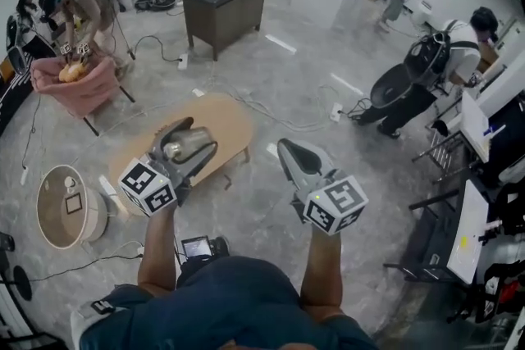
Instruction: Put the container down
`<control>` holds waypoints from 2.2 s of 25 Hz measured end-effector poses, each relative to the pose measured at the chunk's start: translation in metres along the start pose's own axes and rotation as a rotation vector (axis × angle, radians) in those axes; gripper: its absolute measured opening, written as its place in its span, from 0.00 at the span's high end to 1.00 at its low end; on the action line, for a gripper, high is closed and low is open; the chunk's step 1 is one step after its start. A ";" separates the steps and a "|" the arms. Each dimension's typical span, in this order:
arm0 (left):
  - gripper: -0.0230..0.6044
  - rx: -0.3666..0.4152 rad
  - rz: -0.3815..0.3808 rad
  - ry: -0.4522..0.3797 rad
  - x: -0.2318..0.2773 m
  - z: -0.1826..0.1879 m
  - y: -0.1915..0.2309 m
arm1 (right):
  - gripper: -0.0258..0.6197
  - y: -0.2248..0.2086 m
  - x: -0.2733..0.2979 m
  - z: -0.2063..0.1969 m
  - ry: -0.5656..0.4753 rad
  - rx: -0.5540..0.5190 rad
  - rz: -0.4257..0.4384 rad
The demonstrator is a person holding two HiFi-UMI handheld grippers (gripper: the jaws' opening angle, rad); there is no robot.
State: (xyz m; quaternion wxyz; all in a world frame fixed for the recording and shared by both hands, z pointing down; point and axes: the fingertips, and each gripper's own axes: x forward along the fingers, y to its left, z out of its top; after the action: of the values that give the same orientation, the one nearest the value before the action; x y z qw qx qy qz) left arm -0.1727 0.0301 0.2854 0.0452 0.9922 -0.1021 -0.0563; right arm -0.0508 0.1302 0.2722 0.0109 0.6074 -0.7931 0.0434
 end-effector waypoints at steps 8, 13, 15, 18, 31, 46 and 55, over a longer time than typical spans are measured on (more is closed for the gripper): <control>0.44 -0.004 -0.063 -0.013 0.009 -0.002 0.049 | 0.94 -0.003 0.047 0.003 0.028 -0.024 -0.047; 0.44 -0.036 -0.051 -0.024 0.012 -0.005 0.071 | 0.94 -0.006 0.068 0.002 0.052 -0.027 -0.042; 0.44 -0.037 -0.047 -0.018 0.014 -0.009 0.079 | 0.94 -0.012 0.076 -0.001 0.060 -0.019 -0.039; 0.44 -0.041 -0.025 -0.008 0.020 -0.014 0.094 | 0.94 -0.025 0.093 -0.005 0.062 -0.006 -0.021; 0.44 0.010 0.211 0.007 0.063 0.001 0.148 | 0.94 -0.099 0.173 0.011 0.042 0.012 0.228; 0.44 0.027 0.414 0.037 0.155 -0.009 0.163 | 0.94 -0.218 0.214 0.022 0.026 0.046 0.431; 0.44 -0.003 0.410 0.075 0.198 -0.035 0.175 | 0.94 -0.261 0.220 0.002 0.057 0.091 0.427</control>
State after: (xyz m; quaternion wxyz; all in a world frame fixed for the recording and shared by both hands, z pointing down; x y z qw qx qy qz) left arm -0.0108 -0.1793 0.3177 0.0609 0.9520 -0.2998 -0.0090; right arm 0.1430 -0.1490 0.3004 -0.0036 0.4242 -0.9003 0.0976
